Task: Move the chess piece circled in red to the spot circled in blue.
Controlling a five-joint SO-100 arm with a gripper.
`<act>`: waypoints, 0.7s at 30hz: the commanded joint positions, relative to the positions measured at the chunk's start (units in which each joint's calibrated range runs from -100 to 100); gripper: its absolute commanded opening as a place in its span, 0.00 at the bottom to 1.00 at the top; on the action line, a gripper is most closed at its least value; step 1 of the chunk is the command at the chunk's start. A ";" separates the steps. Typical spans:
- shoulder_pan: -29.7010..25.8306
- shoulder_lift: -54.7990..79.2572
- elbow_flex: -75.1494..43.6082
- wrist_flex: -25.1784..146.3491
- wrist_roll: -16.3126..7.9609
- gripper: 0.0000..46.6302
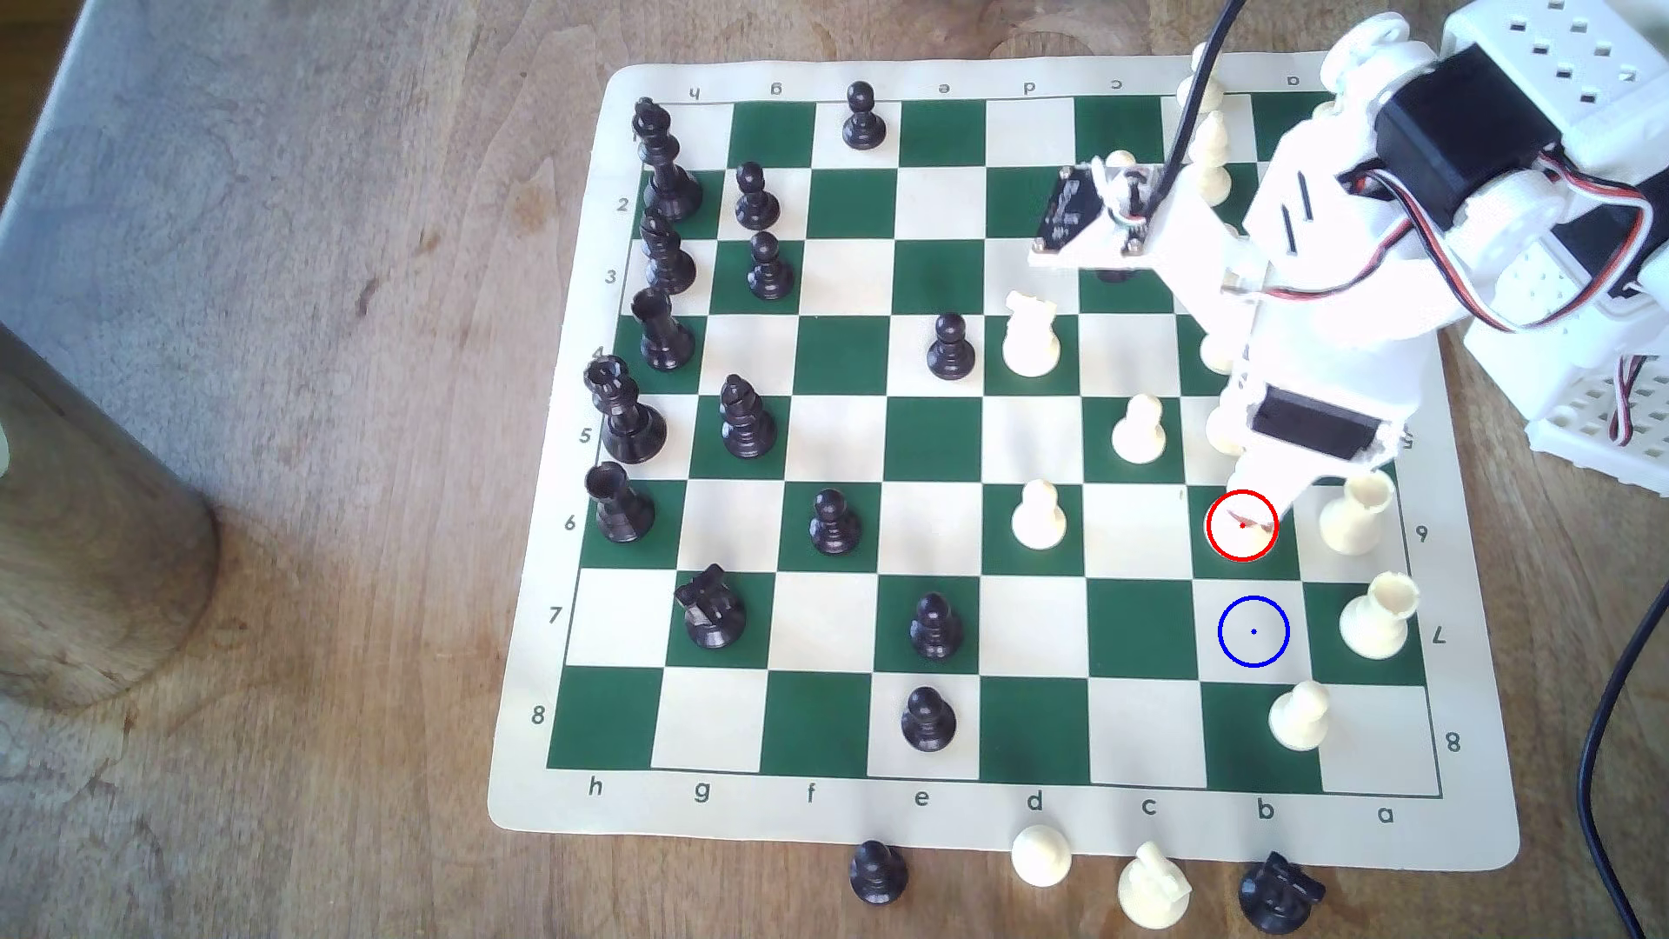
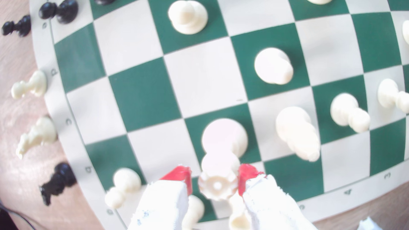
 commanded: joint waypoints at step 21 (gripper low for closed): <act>0.07 -5.00 -6.87 4.85 -0.10 0.00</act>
